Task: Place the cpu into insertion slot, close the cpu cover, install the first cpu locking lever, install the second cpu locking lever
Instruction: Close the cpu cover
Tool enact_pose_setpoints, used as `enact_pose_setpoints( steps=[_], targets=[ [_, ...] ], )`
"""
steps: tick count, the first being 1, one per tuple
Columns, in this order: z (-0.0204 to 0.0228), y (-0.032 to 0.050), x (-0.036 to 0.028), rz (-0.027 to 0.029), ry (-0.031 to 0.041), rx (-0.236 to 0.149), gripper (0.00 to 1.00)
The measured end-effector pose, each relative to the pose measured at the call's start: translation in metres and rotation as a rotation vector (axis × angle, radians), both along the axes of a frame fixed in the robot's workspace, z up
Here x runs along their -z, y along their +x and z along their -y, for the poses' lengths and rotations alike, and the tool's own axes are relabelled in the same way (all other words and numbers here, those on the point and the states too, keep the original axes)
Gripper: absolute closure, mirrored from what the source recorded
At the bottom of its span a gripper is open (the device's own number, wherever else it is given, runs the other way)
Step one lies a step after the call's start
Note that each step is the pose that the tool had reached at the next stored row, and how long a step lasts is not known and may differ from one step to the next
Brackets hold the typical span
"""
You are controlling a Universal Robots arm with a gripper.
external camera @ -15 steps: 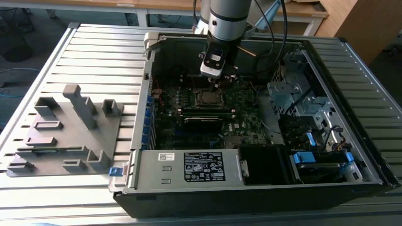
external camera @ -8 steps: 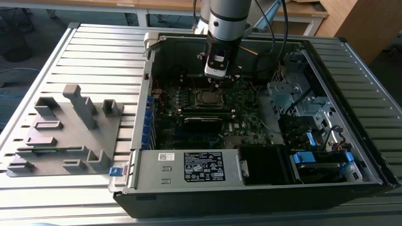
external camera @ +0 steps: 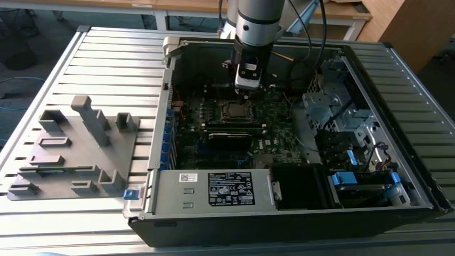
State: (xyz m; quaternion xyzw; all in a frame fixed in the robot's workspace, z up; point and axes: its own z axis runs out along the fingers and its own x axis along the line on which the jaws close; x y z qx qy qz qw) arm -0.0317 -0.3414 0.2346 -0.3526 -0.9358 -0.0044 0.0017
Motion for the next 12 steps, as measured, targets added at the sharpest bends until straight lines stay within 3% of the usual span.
enact_pose_setpoints(
  steps=[12],
  targets=[
    [0.0,0.0,0.0,0.0,0.0001,-0.002,0.89]
  ],
)
